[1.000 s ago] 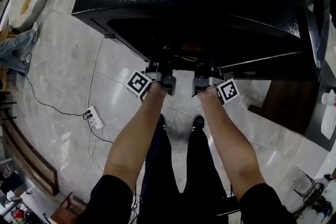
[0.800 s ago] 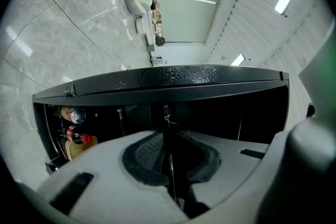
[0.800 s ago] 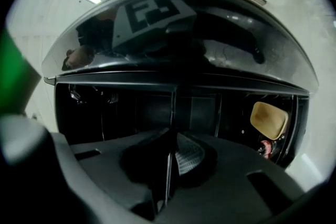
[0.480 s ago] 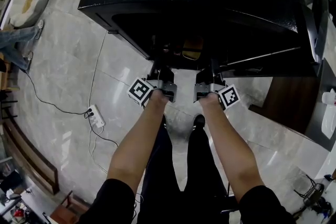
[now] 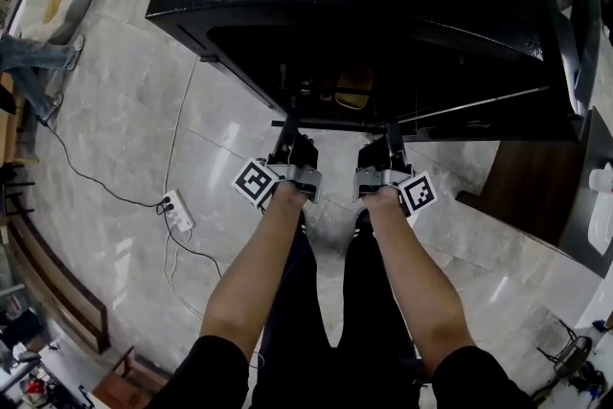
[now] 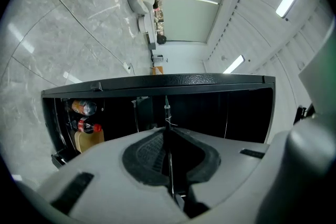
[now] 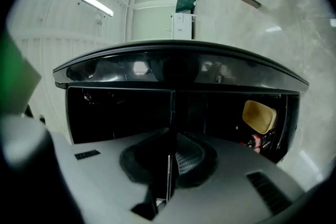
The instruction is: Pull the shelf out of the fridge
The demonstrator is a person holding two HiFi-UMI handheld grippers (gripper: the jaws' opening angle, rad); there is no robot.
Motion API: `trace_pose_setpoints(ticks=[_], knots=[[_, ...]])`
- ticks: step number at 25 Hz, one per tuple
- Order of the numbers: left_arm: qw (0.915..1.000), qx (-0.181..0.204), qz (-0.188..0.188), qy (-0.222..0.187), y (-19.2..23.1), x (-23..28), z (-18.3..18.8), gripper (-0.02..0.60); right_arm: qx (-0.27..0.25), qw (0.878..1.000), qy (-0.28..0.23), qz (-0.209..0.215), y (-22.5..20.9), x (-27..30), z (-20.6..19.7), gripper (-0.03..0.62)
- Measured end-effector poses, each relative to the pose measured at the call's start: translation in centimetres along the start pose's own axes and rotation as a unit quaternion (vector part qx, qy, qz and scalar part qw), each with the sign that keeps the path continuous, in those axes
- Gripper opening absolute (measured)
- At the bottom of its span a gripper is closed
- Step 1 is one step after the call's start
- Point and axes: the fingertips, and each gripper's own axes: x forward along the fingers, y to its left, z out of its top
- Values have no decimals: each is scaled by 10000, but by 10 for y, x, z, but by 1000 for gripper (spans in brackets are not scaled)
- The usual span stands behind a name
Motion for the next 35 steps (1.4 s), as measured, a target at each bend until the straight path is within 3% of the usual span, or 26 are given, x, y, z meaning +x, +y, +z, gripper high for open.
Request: trace_pose_setpoints(ticks=[35], knots=[[9999,-68,-52,89,-7,-80,-24,32,-6,9996,261,100,4,-81,-13,31]])
